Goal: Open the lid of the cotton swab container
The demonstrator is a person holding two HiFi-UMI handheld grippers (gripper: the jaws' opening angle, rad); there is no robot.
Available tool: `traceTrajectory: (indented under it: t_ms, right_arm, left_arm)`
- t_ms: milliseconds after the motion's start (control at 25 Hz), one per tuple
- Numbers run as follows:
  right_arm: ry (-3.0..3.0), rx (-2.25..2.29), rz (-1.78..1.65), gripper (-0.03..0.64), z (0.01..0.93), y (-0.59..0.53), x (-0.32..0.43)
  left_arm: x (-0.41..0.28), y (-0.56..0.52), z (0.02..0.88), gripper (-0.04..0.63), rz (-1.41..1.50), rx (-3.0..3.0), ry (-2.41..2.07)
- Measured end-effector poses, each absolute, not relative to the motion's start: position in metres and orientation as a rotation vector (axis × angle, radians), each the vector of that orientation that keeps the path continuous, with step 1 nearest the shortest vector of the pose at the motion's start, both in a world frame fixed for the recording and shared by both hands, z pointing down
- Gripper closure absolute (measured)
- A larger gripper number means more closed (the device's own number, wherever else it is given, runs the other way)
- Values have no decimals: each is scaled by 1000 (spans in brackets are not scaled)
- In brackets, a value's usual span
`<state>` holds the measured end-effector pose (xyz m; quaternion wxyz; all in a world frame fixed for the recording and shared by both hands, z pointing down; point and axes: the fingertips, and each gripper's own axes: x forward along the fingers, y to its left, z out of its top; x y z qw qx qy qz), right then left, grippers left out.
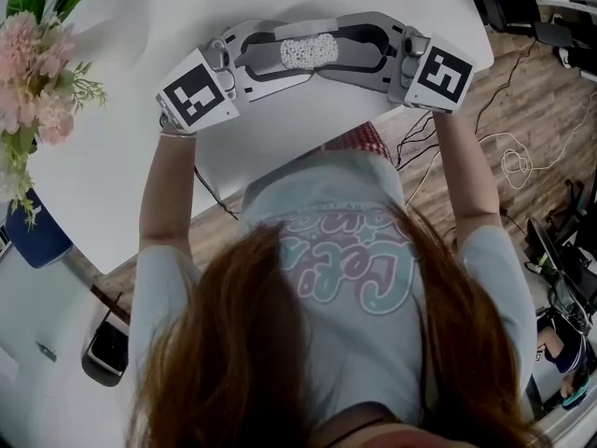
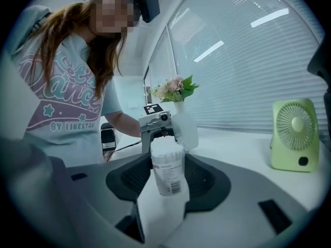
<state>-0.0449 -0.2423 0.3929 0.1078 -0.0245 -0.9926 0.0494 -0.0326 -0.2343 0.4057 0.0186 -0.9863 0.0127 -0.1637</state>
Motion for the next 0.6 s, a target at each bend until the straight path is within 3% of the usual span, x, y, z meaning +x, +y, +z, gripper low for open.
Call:
traceTrajectory:
  t_ms: [600]
  right_arm:
    - [-2845, -40, 202, 410, 419, -251, -44]
  left_arm:
    - [-32, -243, 431, 407, -676, -3069, 58]
